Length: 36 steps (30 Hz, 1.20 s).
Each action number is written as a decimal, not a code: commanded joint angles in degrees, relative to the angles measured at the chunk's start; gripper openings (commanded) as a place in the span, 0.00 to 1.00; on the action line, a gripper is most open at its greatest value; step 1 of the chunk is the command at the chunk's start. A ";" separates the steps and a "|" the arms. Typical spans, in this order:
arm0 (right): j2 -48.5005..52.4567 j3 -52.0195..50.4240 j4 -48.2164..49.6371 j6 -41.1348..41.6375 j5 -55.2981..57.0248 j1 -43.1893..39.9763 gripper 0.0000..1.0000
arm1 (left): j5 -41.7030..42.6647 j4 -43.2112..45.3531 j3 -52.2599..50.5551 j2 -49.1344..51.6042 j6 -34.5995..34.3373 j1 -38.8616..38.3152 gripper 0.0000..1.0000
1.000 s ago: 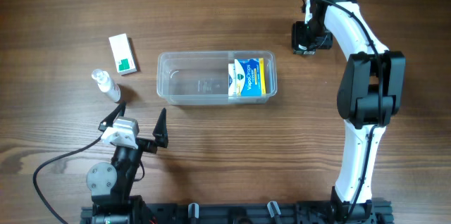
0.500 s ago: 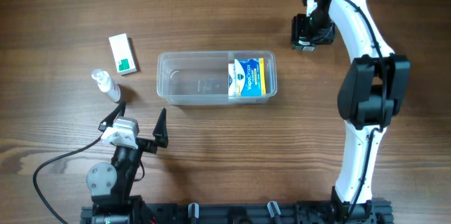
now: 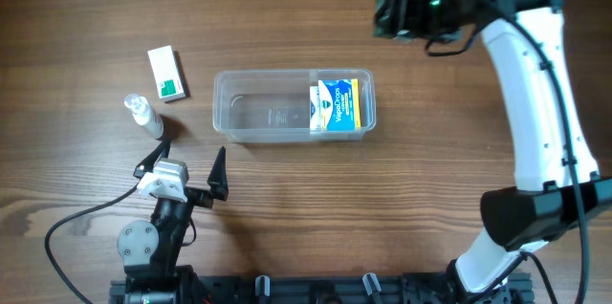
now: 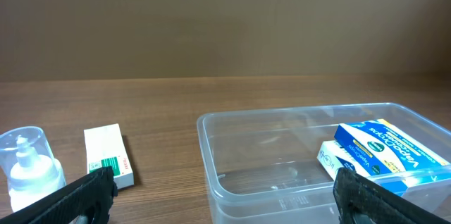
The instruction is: Pack container
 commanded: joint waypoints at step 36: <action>0.09 -6.78 2.32 8.17 17.79 2.38 0.99 | 0.70 -0.24 -0.17 -0.35 0.87 0.46 1.00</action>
